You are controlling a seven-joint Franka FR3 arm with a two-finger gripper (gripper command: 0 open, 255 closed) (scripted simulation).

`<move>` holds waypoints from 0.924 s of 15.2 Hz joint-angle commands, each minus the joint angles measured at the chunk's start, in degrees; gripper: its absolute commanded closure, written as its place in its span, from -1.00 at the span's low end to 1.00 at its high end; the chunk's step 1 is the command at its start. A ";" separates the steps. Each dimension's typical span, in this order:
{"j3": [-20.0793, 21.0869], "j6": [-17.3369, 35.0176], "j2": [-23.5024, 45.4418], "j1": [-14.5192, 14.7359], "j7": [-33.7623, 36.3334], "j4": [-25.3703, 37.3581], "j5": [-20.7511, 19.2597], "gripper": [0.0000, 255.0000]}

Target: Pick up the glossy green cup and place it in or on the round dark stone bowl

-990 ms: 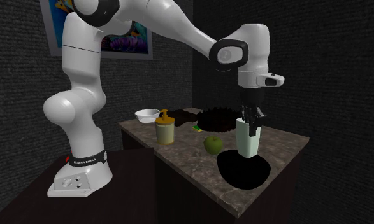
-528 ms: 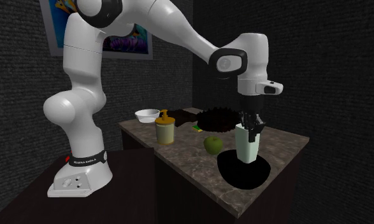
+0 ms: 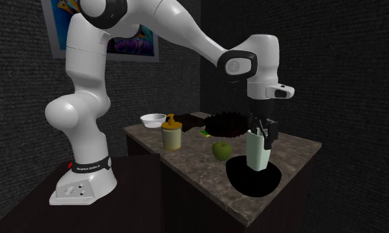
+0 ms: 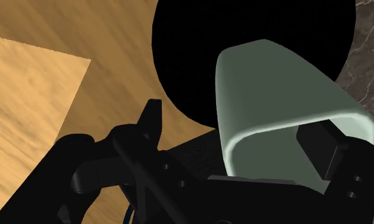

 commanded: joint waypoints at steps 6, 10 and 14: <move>-0.35 -6.24 -3.67 -0.02 0.63 2.63 -0.98 -1.00; -0.36 -6.24 -3.67 -0.01 0.63 2.63 -0.98 -1.00; -0.36 -6.24 -3.67 -0.01 0.63 2.63 -0.98 -1.00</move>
